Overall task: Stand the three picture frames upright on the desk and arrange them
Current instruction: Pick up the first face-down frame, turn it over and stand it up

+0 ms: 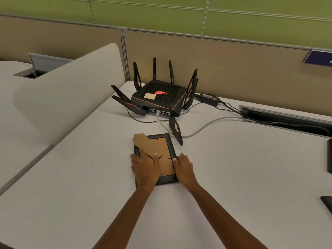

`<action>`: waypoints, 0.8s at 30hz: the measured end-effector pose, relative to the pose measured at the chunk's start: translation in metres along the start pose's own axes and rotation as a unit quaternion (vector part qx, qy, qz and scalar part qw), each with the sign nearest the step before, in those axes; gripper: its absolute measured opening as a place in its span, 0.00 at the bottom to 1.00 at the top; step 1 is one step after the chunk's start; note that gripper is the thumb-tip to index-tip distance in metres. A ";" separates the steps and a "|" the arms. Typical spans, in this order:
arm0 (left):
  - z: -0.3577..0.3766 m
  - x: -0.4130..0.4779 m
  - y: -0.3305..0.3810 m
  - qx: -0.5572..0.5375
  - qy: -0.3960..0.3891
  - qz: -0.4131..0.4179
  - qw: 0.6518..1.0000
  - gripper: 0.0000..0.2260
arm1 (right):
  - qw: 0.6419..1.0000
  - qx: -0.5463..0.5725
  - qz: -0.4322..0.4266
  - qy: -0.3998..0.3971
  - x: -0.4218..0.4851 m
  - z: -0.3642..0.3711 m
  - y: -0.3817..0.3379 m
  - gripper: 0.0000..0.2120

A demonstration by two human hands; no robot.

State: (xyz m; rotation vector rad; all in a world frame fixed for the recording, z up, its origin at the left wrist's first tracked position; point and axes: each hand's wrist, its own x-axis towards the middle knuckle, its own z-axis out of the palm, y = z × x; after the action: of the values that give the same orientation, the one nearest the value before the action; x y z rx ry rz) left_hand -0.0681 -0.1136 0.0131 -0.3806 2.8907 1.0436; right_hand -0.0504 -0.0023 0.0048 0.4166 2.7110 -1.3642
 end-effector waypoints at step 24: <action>-0.058 0.019 0.004 -0.283 -0.079 -0.055 0.954 0.18 | 0.951 0.304 0.046 -0.042 -0.021 -0.068 -0.074 0.16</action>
State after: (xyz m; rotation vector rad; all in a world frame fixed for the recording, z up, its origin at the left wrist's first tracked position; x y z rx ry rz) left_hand -0.0850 -0.1519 0.0579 -0.4435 2.3555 1.7769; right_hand -0.0467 0.0055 0.1068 0.4962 2.1186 -2.1138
